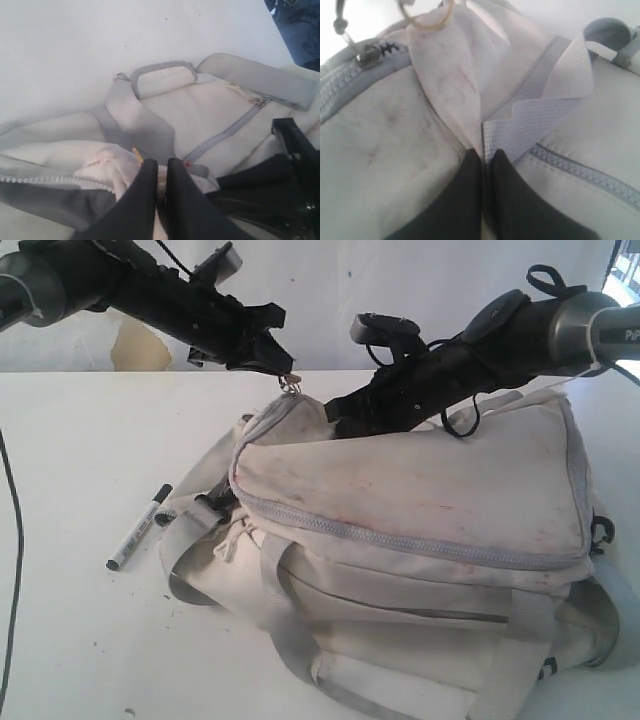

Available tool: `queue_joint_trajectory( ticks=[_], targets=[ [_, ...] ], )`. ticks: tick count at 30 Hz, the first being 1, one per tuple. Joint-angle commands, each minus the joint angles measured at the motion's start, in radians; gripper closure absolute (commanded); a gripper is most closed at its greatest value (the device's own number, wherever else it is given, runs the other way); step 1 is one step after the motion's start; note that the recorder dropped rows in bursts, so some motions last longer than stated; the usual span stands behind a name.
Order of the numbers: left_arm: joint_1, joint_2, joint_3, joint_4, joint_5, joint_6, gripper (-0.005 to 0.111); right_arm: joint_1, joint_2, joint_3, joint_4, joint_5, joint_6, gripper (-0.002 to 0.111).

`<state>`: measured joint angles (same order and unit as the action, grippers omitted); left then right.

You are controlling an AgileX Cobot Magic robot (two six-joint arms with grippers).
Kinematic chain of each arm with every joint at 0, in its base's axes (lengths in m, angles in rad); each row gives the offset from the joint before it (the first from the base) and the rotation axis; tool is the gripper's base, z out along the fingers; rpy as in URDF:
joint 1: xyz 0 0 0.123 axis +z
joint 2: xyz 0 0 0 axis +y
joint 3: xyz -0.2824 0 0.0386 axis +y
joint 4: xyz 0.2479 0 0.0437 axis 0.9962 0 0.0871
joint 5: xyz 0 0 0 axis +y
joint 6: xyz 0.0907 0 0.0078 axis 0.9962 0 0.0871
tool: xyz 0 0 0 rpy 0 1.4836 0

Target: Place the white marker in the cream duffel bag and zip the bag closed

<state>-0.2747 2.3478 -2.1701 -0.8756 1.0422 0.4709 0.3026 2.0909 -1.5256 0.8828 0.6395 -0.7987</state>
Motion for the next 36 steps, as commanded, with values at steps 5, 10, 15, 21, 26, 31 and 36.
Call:
queue_joint_trajectory(
  ticks=[5, 10, 15, 21, 26, 31, 36],
  targets=[
    [0.019, -0.017, -0.007, -0.100, 0.150, -0.001, 0.107, -0.005, -0.004, 0.001, -0.006, -0.089, 0.184, 0.108],
    [0.031, -0.021, -0.007, -0.121, 0.179, -0.001, 0.107, -0.006, -0.004, 0.001, -0.006, -0.102, 0.205, 0.108],
    [0.033, -0.021, -0.007, -0.110, 0.179, -0.001, 0.107, -0.009, -0.004, 0.001, -0.006, -0.101, 0.235, 0.108],
    [0.033, -0.021, -0.007, -0.110, 0.179, 0.018, 0.107, -0.009, -0.004, 0.001, -0.006, -0.058, 0.235, 0.108],
    [0.031, -0.021, -0.007, -0.103, 0.159, 0.067, 0.097, -0.009, -0.004, 0.001, -0.006, -0.039, 0.220, 0.108],
    [0.030, -0.021, -0.007, -0.103, 0.093, 0.097, 0.065, -0.009, -0.004, 0.001, -0.006, -0.032, 0.220, 0.108],
    [0.008, -0.021, -0.007, -0.073, 0.102, 0.262, 0.042, -0.009, -0.004, 0.001, -0.006, -0.032, 0.218, 0.108]
  ],
)
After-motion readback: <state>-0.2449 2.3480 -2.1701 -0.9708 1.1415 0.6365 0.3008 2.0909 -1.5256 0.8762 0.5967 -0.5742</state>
